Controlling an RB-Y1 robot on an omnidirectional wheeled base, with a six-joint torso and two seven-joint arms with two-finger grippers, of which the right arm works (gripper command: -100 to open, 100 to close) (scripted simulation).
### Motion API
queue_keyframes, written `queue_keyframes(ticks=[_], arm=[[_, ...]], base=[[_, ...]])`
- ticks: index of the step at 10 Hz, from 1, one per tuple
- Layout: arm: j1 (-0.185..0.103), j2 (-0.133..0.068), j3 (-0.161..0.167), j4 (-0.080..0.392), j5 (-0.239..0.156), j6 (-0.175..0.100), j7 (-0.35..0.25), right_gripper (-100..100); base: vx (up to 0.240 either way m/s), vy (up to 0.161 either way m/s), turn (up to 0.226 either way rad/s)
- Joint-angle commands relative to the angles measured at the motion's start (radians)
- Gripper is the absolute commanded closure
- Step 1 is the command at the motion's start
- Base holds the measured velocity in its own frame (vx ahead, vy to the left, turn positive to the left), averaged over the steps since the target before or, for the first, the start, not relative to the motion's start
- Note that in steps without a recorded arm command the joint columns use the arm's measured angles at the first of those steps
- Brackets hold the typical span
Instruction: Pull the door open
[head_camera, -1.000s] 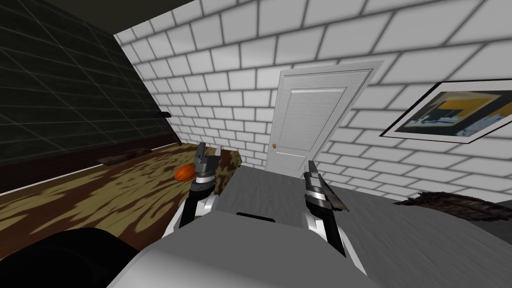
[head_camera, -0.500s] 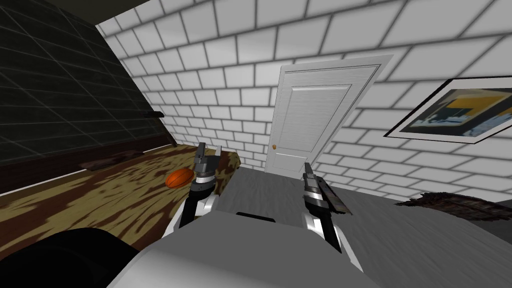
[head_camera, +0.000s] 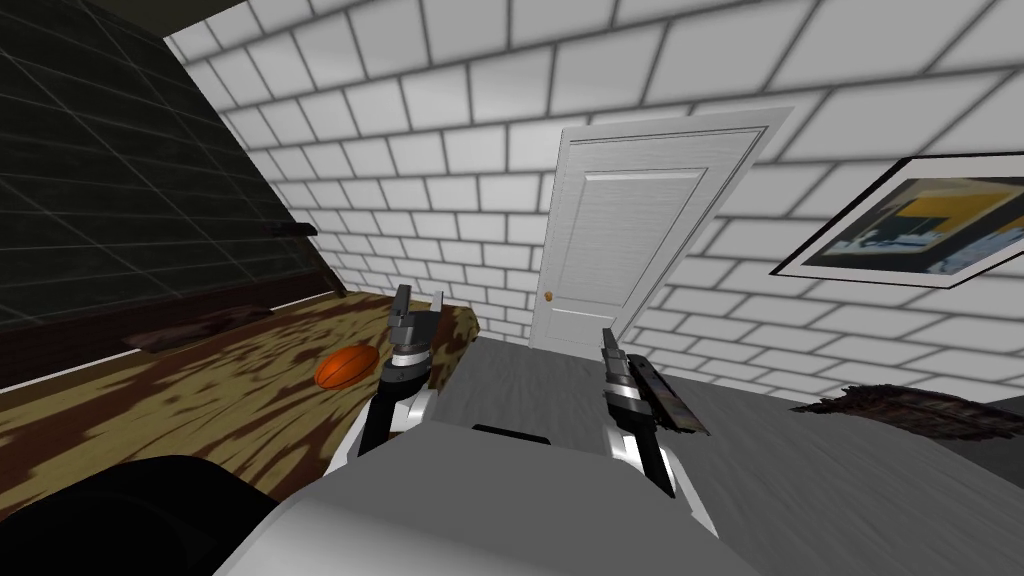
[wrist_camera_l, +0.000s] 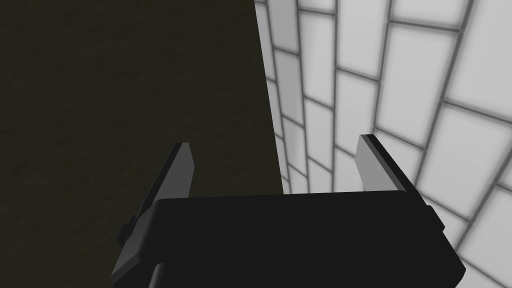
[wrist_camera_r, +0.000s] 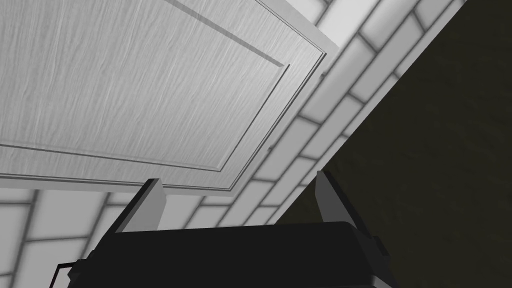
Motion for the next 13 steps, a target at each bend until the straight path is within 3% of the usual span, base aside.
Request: queue_keyframes(ticks=[1,9,10,13], arm=[[-0.005,-0.004,-0.005,0.031,0.012,-0.014,0.021,-100],[-0.052,-0.023,-0.034,0.191,0.073,-0.073,0.125,-100],[-0.064,-0.027,-0.041,0.233,0.088,-0.087,0.152,-100],[-0.083,-0.033,-0.052,0.297,0.113,-0.110,0.194,-100]], base=[[0.107,0.027,-0.036],[0.095,0.024,-0.035],[0.136,0.014,-0.068],[0.121,0.044,-0.035]])
